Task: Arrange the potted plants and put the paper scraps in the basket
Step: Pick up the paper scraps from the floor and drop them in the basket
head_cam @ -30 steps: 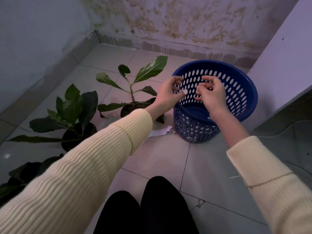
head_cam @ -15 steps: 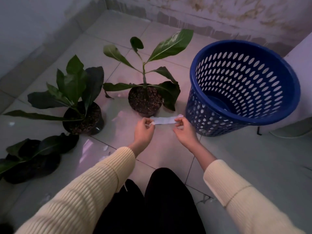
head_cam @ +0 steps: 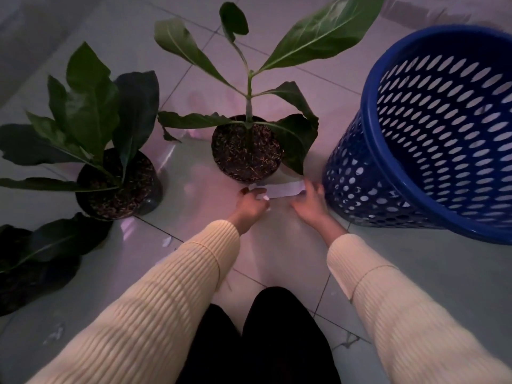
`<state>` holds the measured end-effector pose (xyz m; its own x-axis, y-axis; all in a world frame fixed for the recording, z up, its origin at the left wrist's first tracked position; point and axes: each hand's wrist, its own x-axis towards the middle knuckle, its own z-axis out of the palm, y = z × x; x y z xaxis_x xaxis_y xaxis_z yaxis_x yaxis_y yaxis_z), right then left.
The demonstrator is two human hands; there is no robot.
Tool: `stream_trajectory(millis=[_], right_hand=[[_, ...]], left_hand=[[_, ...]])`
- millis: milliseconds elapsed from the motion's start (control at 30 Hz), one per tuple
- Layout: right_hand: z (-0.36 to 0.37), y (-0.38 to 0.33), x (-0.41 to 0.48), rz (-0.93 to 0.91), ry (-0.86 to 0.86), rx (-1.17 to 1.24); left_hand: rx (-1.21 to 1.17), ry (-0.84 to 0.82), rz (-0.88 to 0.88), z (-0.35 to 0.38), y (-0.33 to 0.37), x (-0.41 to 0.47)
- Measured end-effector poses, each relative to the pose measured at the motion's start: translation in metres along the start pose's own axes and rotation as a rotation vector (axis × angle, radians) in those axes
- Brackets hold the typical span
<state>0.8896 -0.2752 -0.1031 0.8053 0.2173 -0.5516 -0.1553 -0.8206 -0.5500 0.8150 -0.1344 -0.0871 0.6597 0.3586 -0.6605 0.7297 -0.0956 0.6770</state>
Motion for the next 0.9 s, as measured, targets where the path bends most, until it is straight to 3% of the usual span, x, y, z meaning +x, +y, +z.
stream_trajectory(millis=[200, 400, 533, 733, 900], right_hand=[[0.013, -0.006, -0.009, 0.026, -0.002, 0.082], [0.015, -0.003, -0.042, 0.141, -0.076, 0.284], [0.003, -0.011, -0.071, 0.166, -0.090, 0.433], [-0.040, -0.036, -0.130, 0.003, -0.036, 0.580], [-0.094, -0.061, -0.186, -0.239, 0.058, 0.711]], left_hand=[[-0.149, -0.052, -0.023, 0.004, -0.004, -0.010], [-0.238, -0.003, -0.040, 0.001, -0.013, -0.036], [-0.319, 0.027, 0.038, -0.011, -0.003, -0.068], [-0.361, 0.032, 0.236, -0.031, 0.035, -0.125], [-0.342, 0.052, 0.487, -0.038, 0.094, -0.173]])
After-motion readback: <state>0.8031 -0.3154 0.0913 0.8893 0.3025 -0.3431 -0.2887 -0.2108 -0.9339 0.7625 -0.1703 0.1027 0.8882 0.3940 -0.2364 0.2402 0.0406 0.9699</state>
